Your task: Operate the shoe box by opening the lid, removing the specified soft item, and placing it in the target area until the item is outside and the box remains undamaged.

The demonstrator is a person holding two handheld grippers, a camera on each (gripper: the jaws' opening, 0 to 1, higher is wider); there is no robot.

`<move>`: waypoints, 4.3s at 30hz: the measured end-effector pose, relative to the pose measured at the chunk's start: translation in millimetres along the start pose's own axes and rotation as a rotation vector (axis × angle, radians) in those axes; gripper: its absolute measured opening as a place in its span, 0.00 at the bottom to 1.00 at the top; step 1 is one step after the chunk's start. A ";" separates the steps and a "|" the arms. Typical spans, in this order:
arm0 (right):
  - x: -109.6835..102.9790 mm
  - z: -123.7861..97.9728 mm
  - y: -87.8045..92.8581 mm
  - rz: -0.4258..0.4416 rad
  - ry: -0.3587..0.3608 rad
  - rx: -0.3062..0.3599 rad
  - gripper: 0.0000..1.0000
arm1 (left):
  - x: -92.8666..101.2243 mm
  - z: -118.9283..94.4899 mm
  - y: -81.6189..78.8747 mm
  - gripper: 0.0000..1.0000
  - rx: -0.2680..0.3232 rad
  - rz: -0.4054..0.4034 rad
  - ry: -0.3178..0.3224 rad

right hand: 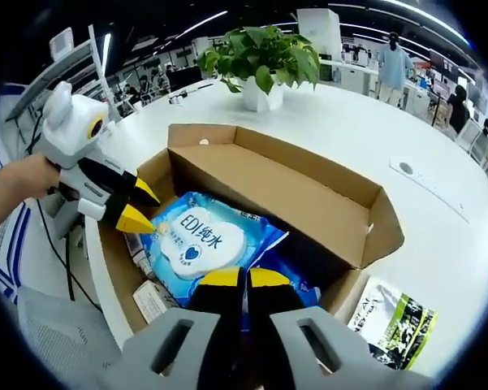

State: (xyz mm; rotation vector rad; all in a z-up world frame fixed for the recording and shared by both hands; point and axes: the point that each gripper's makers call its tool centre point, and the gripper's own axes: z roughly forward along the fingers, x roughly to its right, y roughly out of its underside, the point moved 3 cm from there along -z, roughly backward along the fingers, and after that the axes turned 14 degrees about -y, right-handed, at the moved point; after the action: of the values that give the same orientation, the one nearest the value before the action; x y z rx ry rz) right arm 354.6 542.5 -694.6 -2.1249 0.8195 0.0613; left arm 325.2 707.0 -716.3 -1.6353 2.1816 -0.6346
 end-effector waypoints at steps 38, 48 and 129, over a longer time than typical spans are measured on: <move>-0.6 -15.6 -0.1 0.039 0.002 0.054 0.00 | 13.3 -13.2 -8.6 0.01 0.027 -0.143 0.076; -1.5 -35.3 -7.5 0.058 0.001 0.100 0.00 | 20.6 -31.6 -23.1 0.01 0.076 -0.124 0.069; 128.4 -202.9 82.4 0.306 0.258 0.177 0.00 | 233.0 1.7 -121.8 0.01 0.125 0.079 0.227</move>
State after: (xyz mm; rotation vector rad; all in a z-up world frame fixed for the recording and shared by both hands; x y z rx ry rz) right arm 361.1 291.0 -660.6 -1.8495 1.2509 -0.1234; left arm 359.4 454.1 -653.1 -1.4682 2.2968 -0.9541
